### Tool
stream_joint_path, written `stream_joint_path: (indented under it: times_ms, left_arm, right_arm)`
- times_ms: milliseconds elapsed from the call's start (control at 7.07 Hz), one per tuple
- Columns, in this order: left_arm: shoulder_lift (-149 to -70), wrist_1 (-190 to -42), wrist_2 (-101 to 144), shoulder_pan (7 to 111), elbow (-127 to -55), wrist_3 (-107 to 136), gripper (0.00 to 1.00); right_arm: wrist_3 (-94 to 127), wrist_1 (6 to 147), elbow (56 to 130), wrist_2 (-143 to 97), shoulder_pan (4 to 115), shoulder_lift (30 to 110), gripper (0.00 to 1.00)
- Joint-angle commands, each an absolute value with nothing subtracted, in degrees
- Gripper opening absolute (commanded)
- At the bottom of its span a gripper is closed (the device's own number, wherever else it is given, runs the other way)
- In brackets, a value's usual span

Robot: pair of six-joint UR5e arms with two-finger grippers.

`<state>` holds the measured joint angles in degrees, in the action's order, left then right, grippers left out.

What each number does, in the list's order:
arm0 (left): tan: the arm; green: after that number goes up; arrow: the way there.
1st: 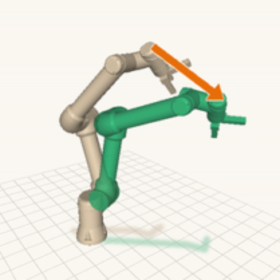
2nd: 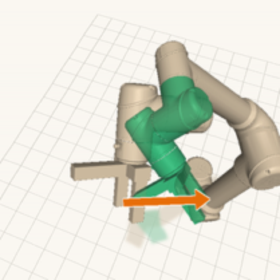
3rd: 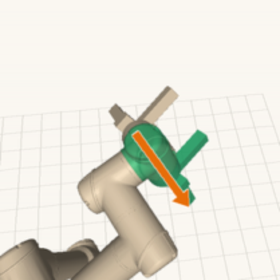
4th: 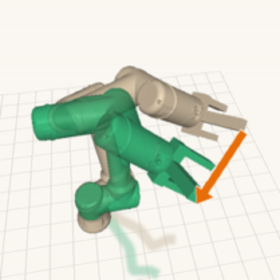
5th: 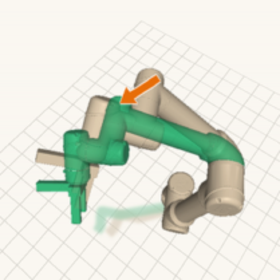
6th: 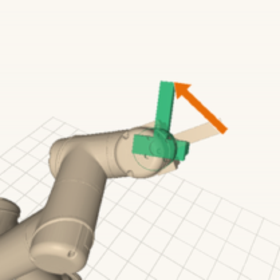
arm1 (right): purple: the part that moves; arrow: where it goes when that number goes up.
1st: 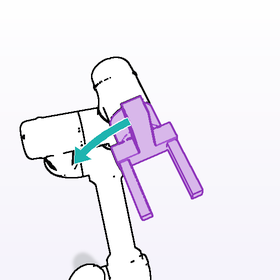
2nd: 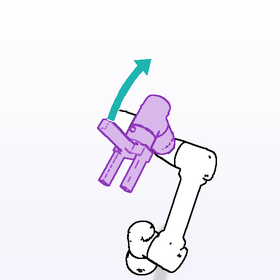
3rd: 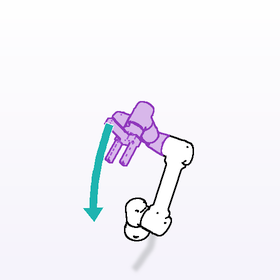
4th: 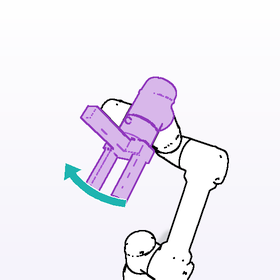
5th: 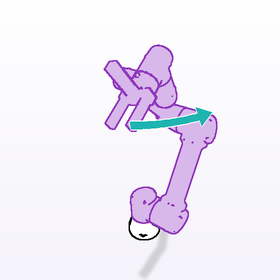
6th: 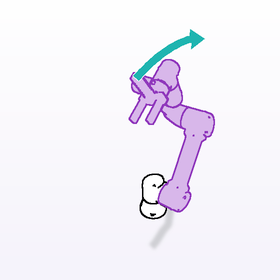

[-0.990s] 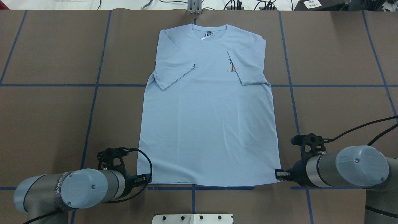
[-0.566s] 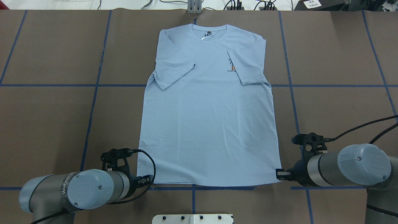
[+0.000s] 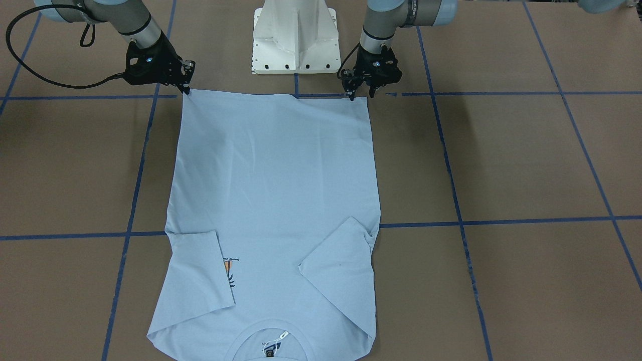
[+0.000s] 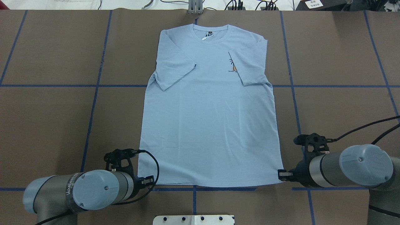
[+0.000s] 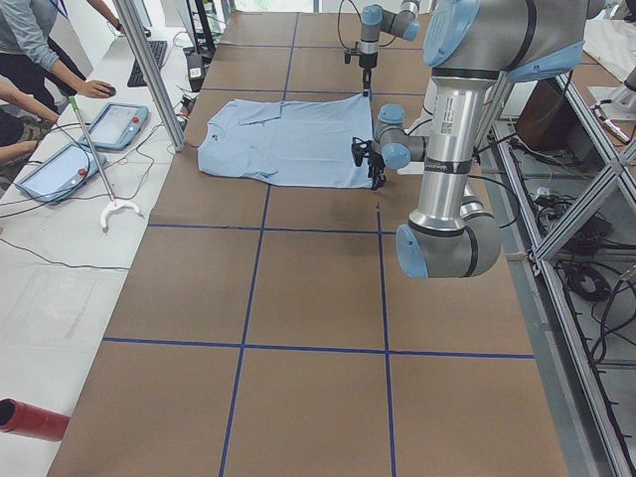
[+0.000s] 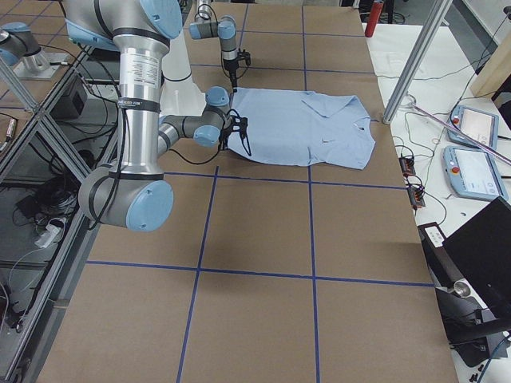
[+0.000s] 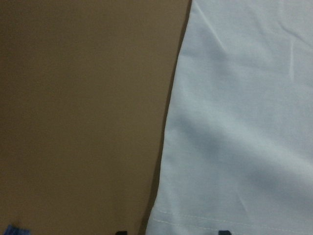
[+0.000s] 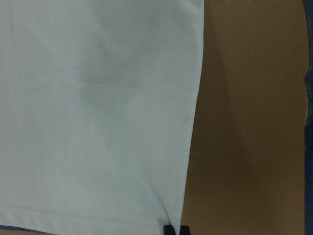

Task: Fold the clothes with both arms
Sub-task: 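Grasp both hem corners with the left and right grippers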

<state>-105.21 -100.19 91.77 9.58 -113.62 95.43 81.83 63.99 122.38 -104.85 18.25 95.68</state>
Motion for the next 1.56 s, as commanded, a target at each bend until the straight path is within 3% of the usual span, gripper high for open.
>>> stream_joint_path:
  times_ms: [0,424,566,1273,1414]
  left_arm:
    - [-105.2,-99.7,91.8,9.6,-113.6,95.4,0.65]
    - [-105.2,-99.7,91.8,9.6,-113.3,95.4,0.63]
    - [-105.3,-99.7,91.8,9.6,-113.3,95.4,0.57]
    - [-105.4,-99.7,89.6,9.6,-113.2,95.4,0.04]
    - [-105.7,-99.7,89.6,9.6,-113.4,95.4,0.0]
  right_arm:
    - [81.7,64.0,122.3,-104.9,18.3,95.7,0.0]
    - [81.7,64.0,122.3,-104.9,18.3,95.7,0.0]
    - [81.7,64.0,122.3,-104.9,18.3,95.7,0.0]
    - [81.7,64.0,122.3,-104.9,18.3,95.7,0.0]
    - [81.7,64.0,122.3,-104.9,18.3,95.6,0.0]
